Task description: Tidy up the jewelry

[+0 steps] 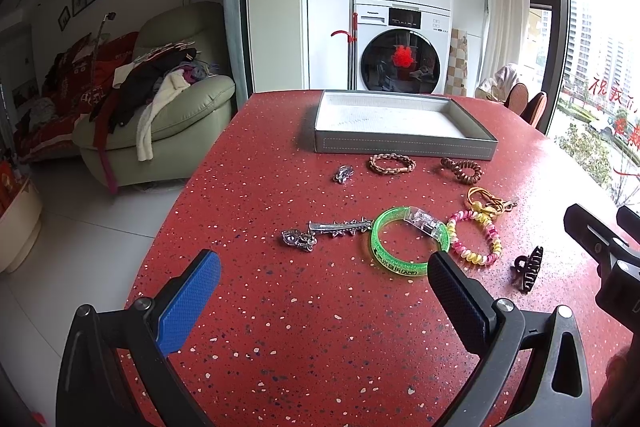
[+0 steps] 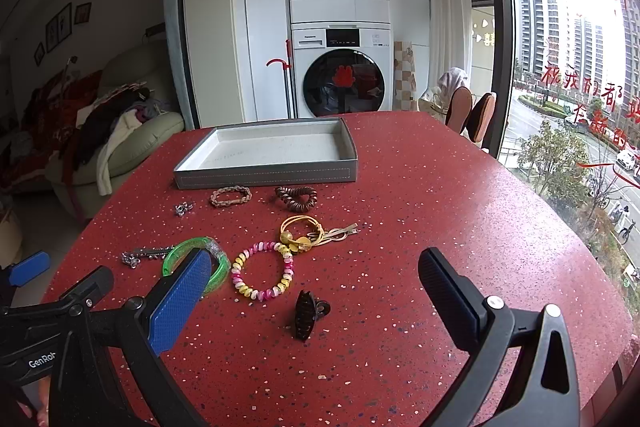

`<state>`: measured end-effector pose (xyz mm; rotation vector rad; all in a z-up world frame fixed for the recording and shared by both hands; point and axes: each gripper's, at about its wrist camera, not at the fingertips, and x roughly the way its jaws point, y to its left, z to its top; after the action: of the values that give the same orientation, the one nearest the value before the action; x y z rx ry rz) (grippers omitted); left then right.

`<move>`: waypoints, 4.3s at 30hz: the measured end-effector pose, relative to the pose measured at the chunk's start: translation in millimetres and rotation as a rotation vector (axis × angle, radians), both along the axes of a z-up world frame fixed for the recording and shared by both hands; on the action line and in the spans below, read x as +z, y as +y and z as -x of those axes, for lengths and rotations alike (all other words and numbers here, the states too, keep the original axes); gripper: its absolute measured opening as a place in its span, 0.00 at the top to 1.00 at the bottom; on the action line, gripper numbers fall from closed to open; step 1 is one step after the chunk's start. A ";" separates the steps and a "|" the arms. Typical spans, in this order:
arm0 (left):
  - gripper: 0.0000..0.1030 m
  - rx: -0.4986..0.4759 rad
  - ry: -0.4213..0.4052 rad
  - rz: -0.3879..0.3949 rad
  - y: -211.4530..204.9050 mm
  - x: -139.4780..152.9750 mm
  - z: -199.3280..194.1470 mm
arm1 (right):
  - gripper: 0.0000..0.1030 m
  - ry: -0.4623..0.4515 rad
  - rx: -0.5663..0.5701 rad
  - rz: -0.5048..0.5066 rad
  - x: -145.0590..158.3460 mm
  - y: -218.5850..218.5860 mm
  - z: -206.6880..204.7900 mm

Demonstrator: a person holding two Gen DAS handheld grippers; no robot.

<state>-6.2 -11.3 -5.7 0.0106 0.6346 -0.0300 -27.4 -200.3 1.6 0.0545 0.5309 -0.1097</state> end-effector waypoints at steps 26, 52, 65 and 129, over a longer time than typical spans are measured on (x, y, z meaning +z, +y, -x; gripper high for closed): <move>0.00 0.020 0.238 0.038 49.0 -20.7 -65.6 | 0.00 0.304 0.038 -0.048 -42.8 -6.2 -35.9; 0.53 -0.082 0.319 0.040 34.6 -44.7 -106.5 | 0.72 0.440 0.076 -0.034 -57.5 -2.4 -67.5; 0.77 -0.096 0.330 0.116 51.8 -29.0 -105.1 | 0.72 0.383 0.114 -0.219 -35.8 -27.6 -81.1; 0.77 -0.176 0.311 -0.071 -65.5 -30.2 -352.0 | 0.72 0.440 0.157 -0.221 -59.9 -53.6 -354.2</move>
<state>345.8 -76.8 -35.8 0.1326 0.9443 -0.1815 326.8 -253.9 -58.3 0.2067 0.9830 0.0940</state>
